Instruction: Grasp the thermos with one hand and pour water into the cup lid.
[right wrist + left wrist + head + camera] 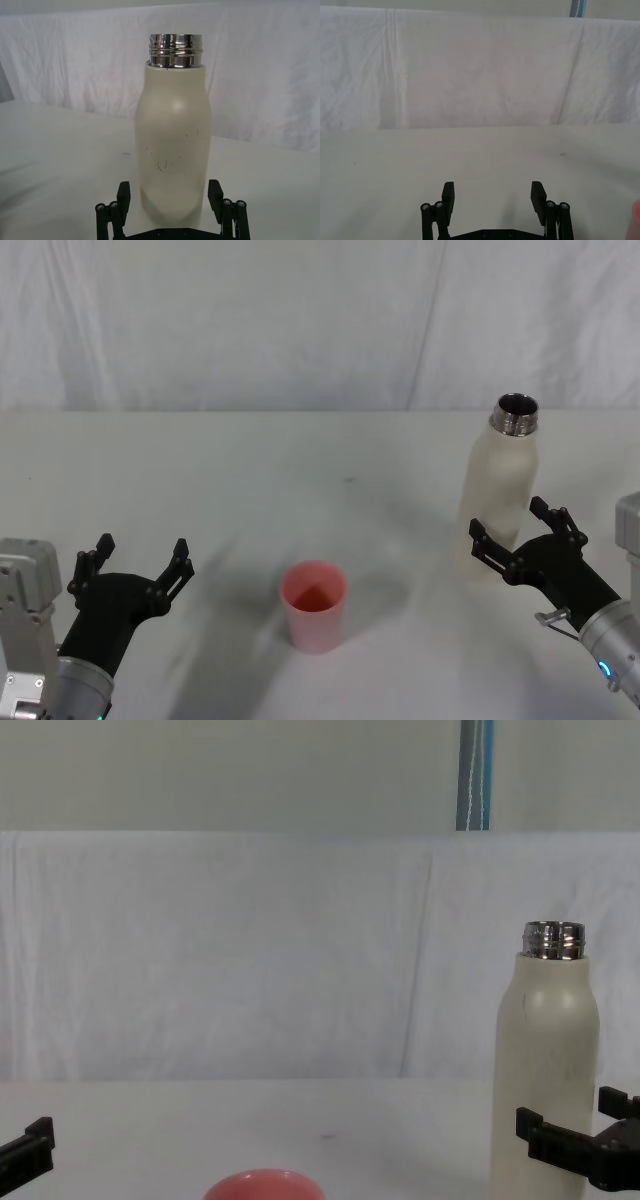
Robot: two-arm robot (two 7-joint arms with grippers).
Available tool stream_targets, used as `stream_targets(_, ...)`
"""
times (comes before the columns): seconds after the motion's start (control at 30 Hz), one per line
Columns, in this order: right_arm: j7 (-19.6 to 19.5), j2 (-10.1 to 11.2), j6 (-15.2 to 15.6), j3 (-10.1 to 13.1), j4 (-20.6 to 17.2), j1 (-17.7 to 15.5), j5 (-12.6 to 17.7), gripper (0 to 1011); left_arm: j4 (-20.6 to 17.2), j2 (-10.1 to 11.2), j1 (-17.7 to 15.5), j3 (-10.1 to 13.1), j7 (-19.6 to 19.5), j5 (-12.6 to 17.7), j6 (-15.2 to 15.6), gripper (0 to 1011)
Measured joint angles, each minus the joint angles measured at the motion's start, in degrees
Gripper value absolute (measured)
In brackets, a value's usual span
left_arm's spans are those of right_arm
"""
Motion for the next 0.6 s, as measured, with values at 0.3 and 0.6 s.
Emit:
stream_targets(0.3,-0.38,0.45,0.08,0.48,-2.58,-2.56,0.91,1001,0.0,0.0,0.0,0.0,0.0,0.0,0.0,1001)
stream_targets(0.6,-1.16,0.89,-0.64,1.17,-5.88,-5.65,1.2,1001,0.0,0.0,0.0,0.0,0.0,0.0,0.0,1001)
